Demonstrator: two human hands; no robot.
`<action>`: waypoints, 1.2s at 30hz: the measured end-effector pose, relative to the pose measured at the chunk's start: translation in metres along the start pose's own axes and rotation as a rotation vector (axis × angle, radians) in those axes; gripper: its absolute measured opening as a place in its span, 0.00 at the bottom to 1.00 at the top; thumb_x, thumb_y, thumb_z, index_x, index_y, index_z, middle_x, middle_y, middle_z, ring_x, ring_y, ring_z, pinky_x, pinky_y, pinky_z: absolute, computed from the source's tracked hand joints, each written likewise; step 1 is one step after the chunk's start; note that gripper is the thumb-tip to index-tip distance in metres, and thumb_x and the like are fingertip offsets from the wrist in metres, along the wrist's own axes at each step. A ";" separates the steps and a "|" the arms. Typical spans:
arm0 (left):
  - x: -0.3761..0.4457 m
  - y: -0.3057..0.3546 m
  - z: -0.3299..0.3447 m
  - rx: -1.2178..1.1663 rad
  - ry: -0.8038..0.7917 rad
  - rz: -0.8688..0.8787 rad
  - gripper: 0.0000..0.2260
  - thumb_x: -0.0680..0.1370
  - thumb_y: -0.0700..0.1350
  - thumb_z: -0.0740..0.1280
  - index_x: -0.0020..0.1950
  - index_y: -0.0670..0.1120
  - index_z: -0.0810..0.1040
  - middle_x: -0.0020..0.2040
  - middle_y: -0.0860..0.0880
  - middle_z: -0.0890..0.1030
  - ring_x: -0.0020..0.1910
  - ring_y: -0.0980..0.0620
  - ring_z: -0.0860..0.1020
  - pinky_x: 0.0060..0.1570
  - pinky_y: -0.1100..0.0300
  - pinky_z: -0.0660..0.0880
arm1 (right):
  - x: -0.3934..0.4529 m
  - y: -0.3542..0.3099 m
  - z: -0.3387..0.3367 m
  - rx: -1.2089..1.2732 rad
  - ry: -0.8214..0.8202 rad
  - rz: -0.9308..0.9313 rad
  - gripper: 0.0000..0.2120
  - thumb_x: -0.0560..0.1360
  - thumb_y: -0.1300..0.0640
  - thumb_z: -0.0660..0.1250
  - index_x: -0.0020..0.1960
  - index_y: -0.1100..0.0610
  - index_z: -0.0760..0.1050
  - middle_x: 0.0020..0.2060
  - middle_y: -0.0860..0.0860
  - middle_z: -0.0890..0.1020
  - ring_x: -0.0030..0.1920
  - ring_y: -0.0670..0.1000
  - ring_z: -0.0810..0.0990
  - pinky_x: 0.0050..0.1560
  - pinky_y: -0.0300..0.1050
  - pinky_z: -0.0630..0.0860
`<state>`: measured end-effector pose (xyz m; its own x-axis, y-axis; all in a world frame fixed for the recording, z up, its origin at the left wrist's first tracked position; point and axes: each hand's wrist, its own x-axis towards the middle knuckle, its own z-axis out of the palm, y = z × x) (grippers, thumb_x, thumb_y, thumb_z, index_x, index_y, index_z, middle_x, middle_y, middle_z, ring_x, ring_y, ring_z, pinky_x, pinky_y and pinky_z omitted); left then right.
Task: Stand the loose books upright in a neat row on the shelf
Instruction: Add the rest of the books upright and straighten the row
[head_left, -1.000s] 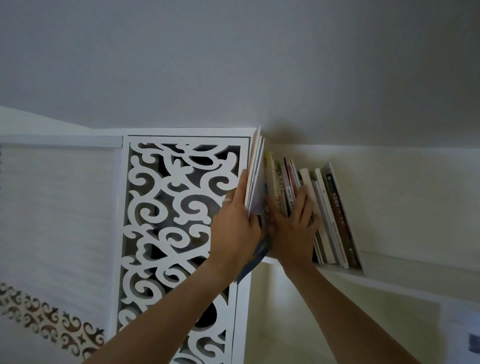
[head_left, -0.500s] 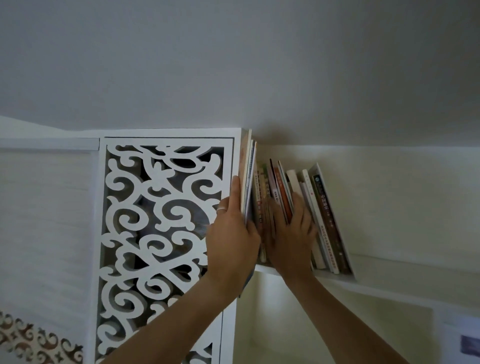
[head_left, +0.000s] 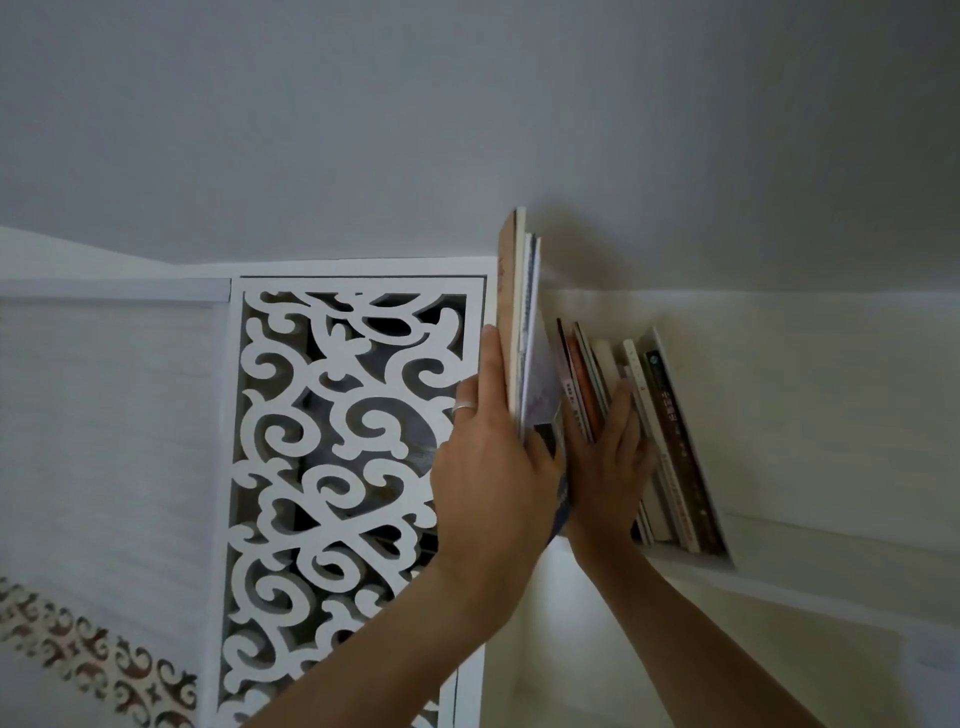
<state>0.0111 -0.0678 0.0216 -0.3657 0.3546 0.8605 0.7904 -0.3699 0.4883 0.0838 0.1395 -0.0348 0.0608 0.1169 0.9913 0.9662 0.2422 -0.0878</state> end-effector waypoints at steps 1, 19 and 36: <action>0.002 -0.002 0.001 0.020 0.001 -0.015 0.38 0.81 0.39 0.63 0.84 0.58 0.45 0.69 0.46 0.73 0.46 0.54 0.77 0.44 0.53 0.84 | 0.001 0.004 -0.001 -0.017 -0.004 0.008 0.47 0.79 0.40 0.69 0.84 0.49 0.42 0.81 0.64 0.55 0.79 0.65 0.59 0.70 0.65 0.68; -0.007 -0.004 0.029 0.059 -0.104 -0.001 0.38 0.82 0.40 0.63 0.84 0.59 0.46 0.74 0.48 0.71 0.54 0.49 0.82 0.54 0.52 0.83 | 0.007 0.006 -0.012 0.038 -0.055 0.042 0.39 0.77 0.31 0.64 0.82 0.42 0.56 0.81 0.63 0.54 0.80 0.66 0.55 0.68 0.70 0.63; -0.006 -0.024 0.024 0.212 -0.048 -0.080 0.38 0.82 0.41 0.63 0.84 0.55 0.41 0.77 0.48 0.66 0.55 0.48 0.82 0.51 0.55 0.80 | 0.004 -0.009 -0.006 0.026 -0.058 0.054 0.39 0.79 0.38 0.66 0.83 0.42 0.50 0.81 0.64 0.54 0.80 0.66 0.55 0.68 0.71 0.63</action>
<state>0.0061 -0.0399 0.0014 -0.4114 0.4181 0.8099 0.8471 -0.1525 0.5090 0.0764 0.1317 -0.0296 0.0976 0.1862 0.9777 0.9550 0.2589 -0.1446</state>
